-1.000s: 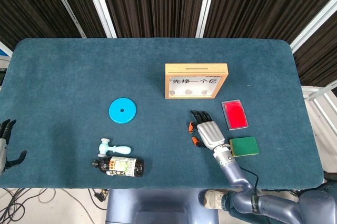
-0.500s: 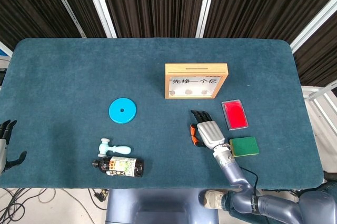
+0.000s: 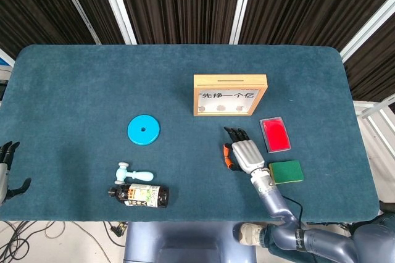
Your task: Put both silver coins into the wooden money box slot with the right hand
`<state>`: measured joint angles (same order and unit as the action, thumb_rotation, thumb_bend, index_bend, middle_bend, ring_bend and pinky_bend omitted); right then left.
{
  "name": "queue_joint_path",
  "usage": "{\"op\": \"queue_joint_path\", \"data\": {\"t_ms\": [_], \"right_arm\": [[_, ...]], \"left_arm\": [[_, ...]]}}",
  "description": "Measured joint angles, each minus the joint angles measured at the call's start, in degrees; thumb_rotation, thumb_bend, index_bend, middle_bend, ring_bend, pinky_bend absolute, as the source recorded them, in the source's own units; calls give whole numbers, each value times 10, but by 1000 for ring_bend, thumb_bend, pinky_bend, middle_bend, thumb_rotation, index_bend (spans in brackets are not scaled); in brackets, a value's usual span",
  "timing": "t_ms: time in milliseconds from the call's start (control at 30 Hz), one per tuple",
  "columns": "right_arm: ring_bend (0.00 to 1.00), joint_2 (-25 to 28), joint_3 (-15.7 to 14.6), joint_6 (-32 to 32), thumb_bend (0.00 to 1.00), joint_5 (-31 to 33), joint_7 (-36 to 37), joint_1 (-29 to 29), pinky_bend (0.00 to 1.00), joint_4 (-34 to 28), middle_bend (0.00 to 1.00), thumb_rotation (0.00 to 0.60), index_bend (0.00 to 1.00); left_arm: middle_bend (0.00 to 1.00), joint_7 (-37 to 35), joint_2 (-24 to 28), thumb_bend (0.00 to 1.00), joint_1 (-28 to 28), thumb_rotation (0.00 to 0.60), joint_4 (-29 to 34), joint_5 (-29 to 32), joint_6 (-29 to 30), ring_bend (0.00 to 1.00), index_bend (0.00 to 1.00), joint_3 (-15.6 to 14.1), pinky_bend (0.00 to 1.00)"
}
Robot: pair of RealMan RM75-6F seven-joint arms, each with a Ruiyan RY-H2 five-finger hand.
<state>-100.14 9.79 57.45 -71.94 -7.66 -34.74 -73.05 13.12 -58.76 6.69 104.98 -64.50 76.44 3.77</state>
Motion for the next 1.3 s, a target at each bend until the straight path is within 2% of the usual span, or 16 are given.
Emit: {"op": "queue_joint_path", "data": {"t_ms": [167,500,667,967,1167,1300], "right_arm": [[0,31,13,23,499,-6,-8,3,0,-41,25,600,683],[0,129,78,92,499,1,-48,13,0,-163,25,600,683],[0,157,104,111,499,8,-75,12,0,-203,24,600,688],[0,152,133,126,499,28,-126,-16,0,-203,24,600,687],[0,158,157,86,499,67,-148,-49,0,-191,25,600,688],[0,169,174,41,500,116,-182,-82,0,-179,24,600,687]], "left_arm": [[0,1,0,297,0,600,1,0,-1,0,74,-1,0],[0,5,0,297,0,600,4,0,-1,0,74,-3,0],[0,6,0,297,0,600,6,1,1,0,74,-3,0],[0,7,2,297,1,600,8,5,-2,0,74,-3,0],[0,6,3,297,3,600,8,11,-6,0,74,-2,0],[0,10,3,296,5,600,6,17,-8,0,74,-1,0]]}}
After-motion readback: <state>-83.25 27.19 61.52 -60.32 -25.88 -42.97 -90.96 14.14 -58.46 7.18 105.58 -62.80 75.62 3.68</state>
